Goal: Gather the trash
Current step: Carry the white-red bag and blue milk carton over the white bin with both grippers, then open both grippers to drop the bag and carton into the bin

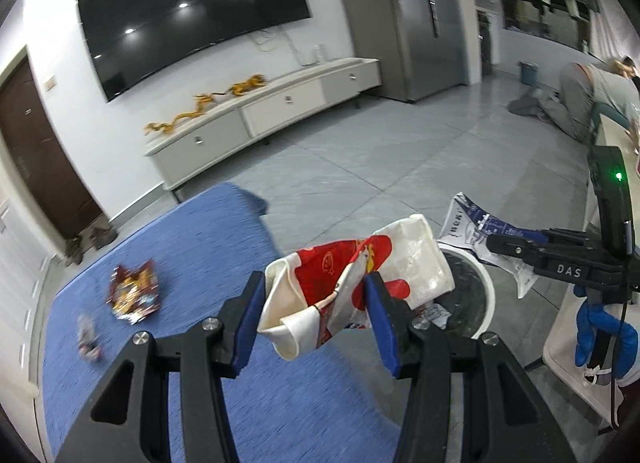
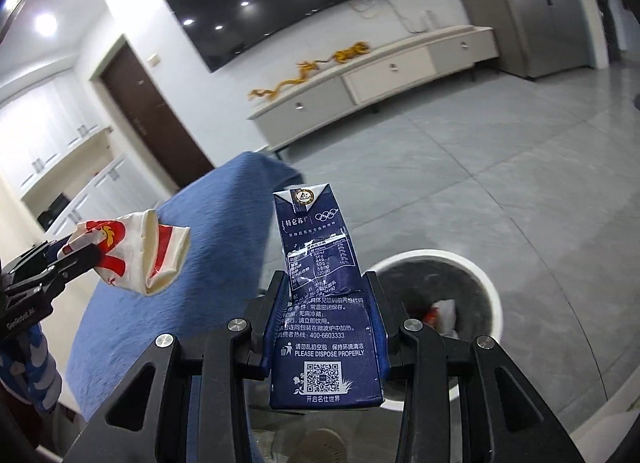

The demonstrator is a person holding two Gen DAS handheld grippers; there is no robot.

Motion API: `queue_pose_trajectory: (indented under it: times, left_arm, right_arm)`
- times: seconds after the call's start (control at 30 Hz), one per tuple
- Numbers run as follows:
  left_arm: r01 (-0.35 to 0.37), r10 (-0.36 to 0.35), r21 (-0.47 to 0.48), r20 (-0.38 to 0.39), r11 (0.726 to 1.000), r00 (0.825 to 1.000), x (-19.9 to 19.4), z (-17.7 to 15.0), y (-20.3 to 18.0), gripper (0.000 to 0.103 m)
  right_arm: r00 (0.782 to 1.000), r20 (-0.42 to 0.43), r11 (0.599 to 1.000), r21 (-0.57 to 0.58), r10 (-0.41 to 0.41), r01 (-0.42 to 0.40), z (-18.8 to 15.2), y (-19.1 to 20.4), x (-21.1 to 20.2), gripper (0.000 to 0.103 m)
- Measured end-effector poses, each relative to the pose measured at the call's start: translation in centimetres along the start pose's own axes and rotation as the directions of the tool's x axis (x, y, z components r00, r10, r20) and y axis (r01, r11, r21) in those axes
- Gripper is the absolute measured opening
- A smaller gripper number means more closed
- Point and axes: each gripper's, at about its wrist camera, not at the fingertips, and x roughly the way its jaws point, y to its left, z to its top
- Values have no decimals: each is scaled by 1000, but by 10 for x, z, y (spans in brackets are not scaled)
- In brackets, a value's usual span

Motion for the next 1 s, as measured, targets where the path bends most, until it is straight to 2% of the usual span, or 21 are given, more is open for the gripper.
queue_pose_trajectory:
  times: [0.23, 0.43, 0.8, 1.0]
  left_arm:
    - [70, -68, 47, -42, 996, 997, 50, 15, -28, 48]
    - [99, -93, 75, -76, 992, 993, 86, 21, -53, 48]
    - [133, -121, 81, -141, 988, 983, 126, 22, -75, 49]
    - [158, -148, 52, -165, 986, 975, 143, 23, -79, 52]
  right_arm:
    - [996, -18, 995, 46, -87, 88, 2, -18, 12, 37]
    - [989, -42, 986, 80, -141, 144, 1, -30, 26, 37]
    - [972, -98, 966, 122, -215, 226, 3, -49, 60, 37]
    - [964, -105, 959, 119, -244, 256, 8, -57, 67, 36]
